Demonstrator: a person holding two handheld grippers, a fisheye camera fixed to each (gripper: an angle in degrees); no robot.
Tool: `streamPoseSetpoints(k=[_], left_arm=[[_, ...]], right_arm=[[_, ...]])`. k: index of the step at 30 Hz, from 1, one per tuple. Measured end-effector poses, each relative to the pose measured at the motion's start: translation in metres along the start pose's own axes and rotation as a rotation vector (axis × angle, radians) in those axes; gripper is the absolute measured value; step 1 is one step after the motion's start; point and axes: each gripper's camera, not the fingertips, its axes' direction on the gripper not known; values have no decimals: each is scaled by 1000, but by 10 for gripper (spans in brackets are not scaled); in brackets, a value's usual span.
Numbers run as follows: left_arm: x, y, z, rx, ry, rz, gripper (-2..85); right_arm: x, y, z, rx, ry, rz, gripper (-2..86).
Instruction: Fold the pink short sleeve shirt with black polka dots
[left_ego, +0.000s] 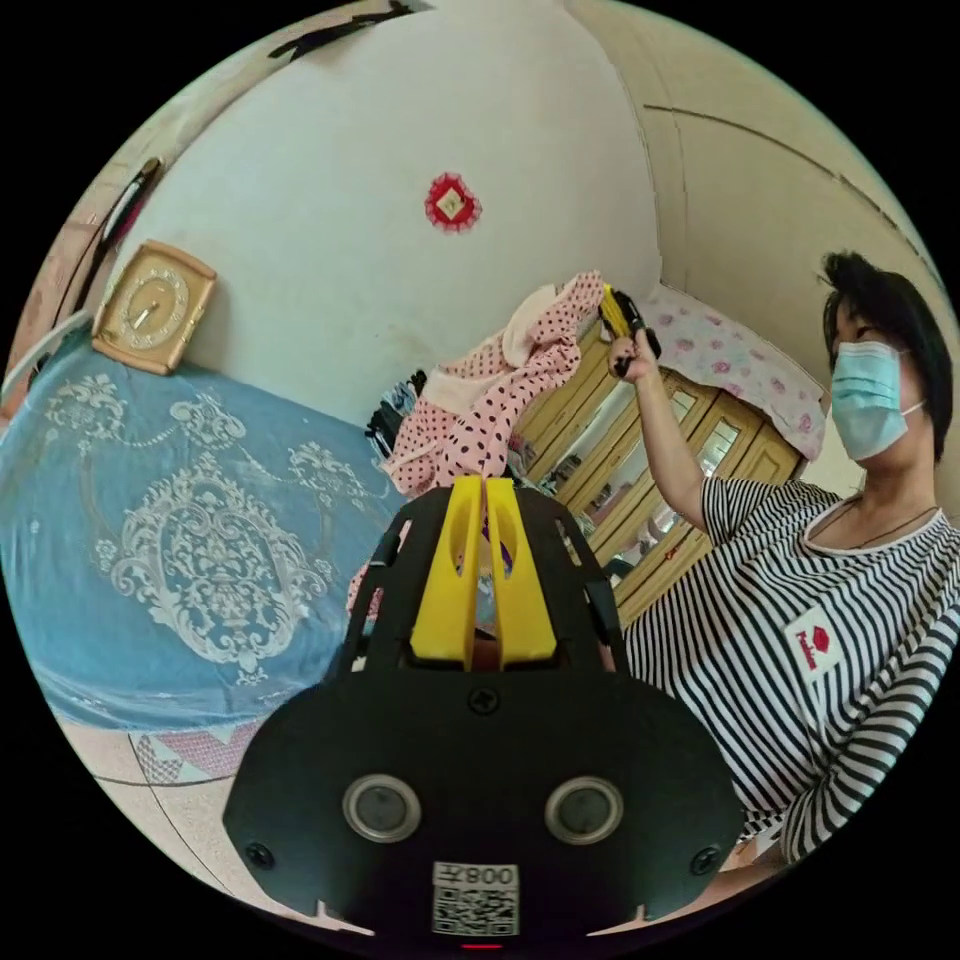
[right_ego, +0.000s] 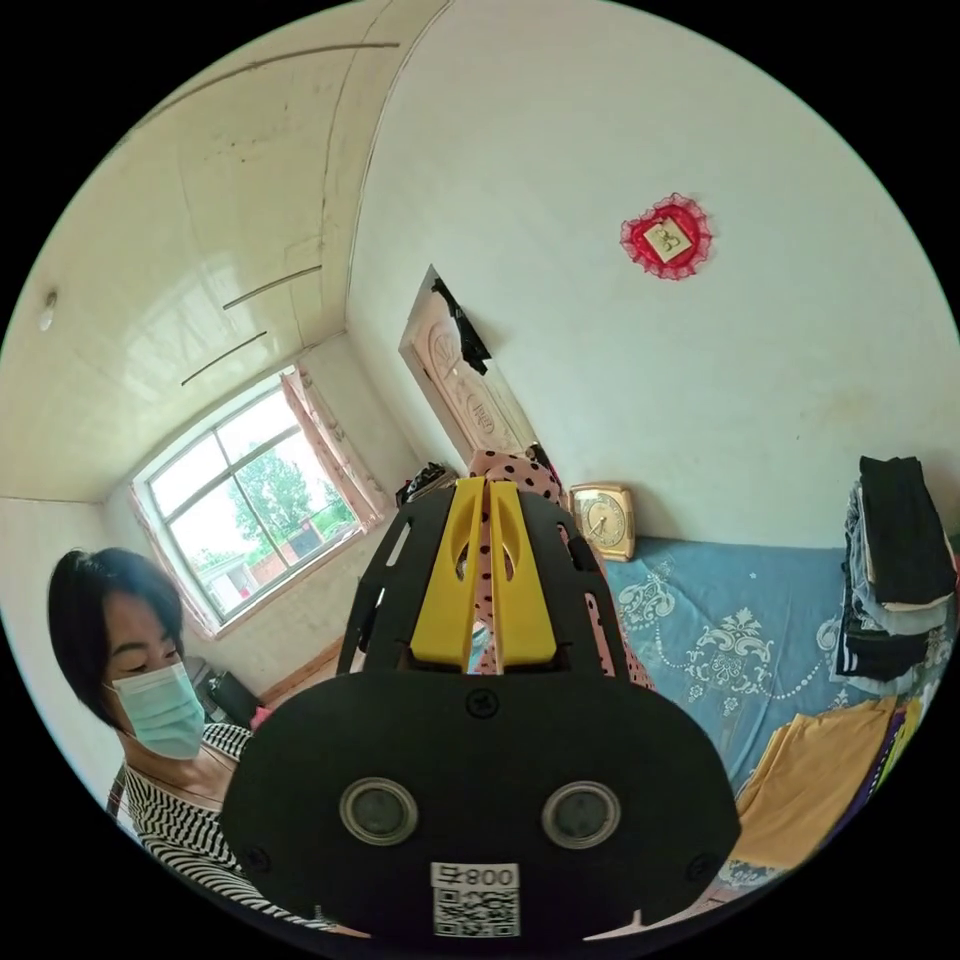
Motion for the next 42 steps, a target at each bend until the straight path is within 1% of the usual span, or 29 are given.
streamPoseSetpoints(k=[3, 8, 14, 19, 20, 22, 25, 28, 32, 34, 36, 37, 38, 39, 40, 42], left_arm=[[0, 4, -36, 58, -30, 13, 3], [-10, 12, -69, 103, -105, 2, 3], [-30, 12, -95, 176, -193, -8, 3], [-36, 3, -115, 231, -258, 4, 3], [-34, -1, -118, 239, -280, 17, 3], [-27, -6, -122, 255, -299, 47, 3], [-12, -14, -121, 282, -303, 102, 3], [7, -20, -106, 289, -292, 174, 3], [29, -24, -47, 205, -231, 289, 3], [30, -24, -8, 147, -162, 310, 3], [20, -19, 53, 58, -31, 284, 4], [16, -16, 71, 32, 2, 272, 4], [8, -10, 107, -26, 59, 244, 4], [-3, -2, 146, -86, 101, 211, 3], [-9, 2, 165, -112, 119, 188, 3], [-33, 25, 245, -223, 178, 104, 4]], right_arm=[[6, -1, 29, -3, 14, 39, 23], [21, 2, 94, -48, 44, 126, 21], [41, 4, 212, -135, 53, 246, 7], [44, -1, 345, -194, -14, 307, 4], [43, -2, 359, -197, -26, 312, 4], [37, -9, 411, -190, -89, 322, 4], [25, -18, 464, -169, -160, 323, 4], [10, -25, 506, -177, -182, 291, 4], [2, -17, 541, -196, -154, 262, 4], [11, 2, 559, -213, -124, 294, 4], [24, 23, 570, -231, -96, 335, 4], [36, 40, 577, -243, -71, 374, 4], [41, 48, 581, -250, -61, 391, 4], [54, 67, 588, -274, -38, 424, 3], [68, 87, 595, -301, 2, 468, 3], [90, 121, 603, -328, 52, 539, 3]])
